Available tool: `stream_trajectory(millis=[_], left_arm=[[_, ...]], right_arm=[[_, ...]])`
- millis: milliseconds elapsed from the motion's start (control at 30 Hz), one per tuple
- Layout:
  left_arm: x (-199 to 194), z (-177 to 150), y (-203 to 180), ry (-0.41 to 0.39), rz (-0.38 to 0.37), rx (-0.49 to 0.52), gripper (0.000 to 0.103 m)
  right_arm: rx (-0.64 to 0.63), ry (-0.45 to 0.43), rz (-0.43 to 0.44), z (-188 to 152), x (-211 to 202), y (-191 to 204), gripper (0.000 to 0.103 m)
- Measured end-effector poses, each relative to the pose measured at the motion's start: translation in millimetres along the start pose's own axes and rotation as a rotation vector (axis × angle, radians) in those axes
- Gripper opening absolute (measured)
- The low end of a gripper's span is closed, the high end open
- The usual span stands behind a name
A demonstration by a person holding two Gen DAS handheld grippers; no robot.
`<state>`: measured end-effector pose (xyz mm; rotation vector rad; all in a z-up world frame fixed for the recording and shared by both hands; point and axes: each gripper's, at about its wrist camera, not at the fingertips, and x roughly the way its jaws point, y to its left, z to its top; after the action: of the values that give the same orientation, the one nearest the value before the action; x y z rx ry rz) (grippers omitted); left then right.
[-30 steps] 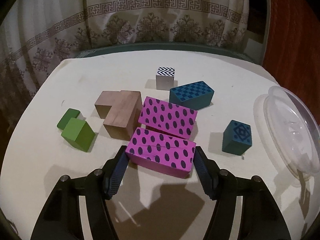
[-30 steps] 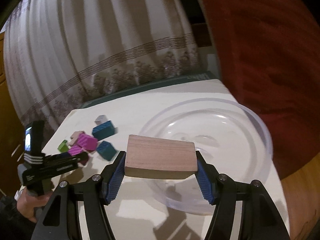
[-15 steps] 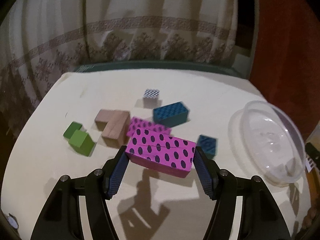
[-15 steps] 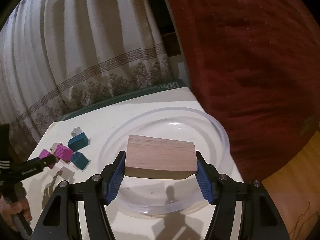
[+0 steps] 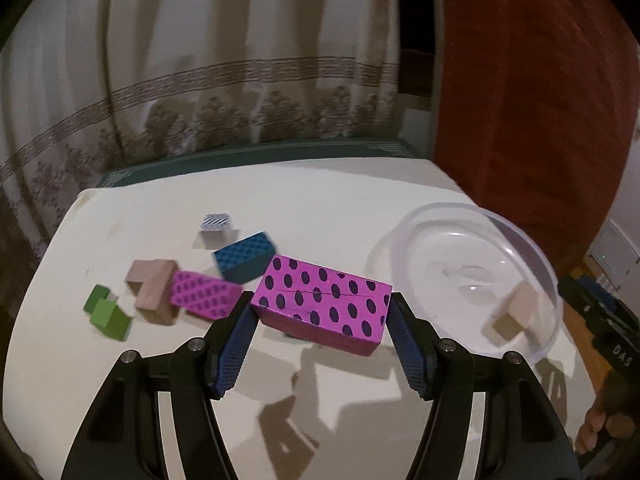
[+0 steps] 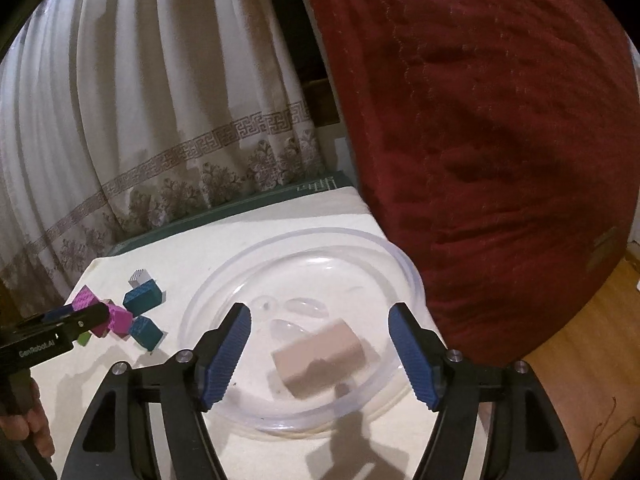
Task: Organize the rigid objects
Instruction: 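Lower the pink dotted block into the clear bowl and open the left tool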
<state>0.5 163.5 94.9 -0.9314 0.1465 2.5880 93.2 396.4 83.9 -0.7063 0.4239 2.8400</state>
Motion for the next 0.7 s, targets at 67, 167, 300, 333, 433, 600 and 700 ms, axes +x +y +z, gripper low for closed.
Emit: stream_trajectory(millis=[67,167,300,333,433,600,700], left_arm=[[1.5,3.1,-8.2,0.0,-0.017,0.013,0.066],[4.4,7.8,-22.7,0.001,-0.046,0.033,0.066],[9.4,13.4,-44.6,0.005,-0.097,0.065,0.066],[10.8,14.7,-50.6,0.007,-0.109,0.074,0.066],[13.0,18.3,-67.0,0.002,-0.135,0.103,0.066],[16.1,23.4,-89.5,-0.004,-0.18,0.142,0.066],[19.5,27.1,-99.8,-0.002,-0.211,0.164,0.071]], right_arm=[[0.01,0.002,-0.004,-1.0,0.1,-2.8,0.075],[0.022,0.007,-0.009,-2.7,-0.5,-6.8,0.075],[0.035,-0.006,-0.02,-2.8,-7.1,-13.9,0.075],[0.041,-0.01,-0.024,-2.6,-9.0,-16.3,0.075],[0.052,-0.018,-0.035,-1.5,-12.9,-21.7,0.075],[0.068,-0.025,-0.049,0.4,-17.8,-28.4,0.075],[0.077,-0.028,-0.059,1.4,-18.5,-29.9,0.076]])
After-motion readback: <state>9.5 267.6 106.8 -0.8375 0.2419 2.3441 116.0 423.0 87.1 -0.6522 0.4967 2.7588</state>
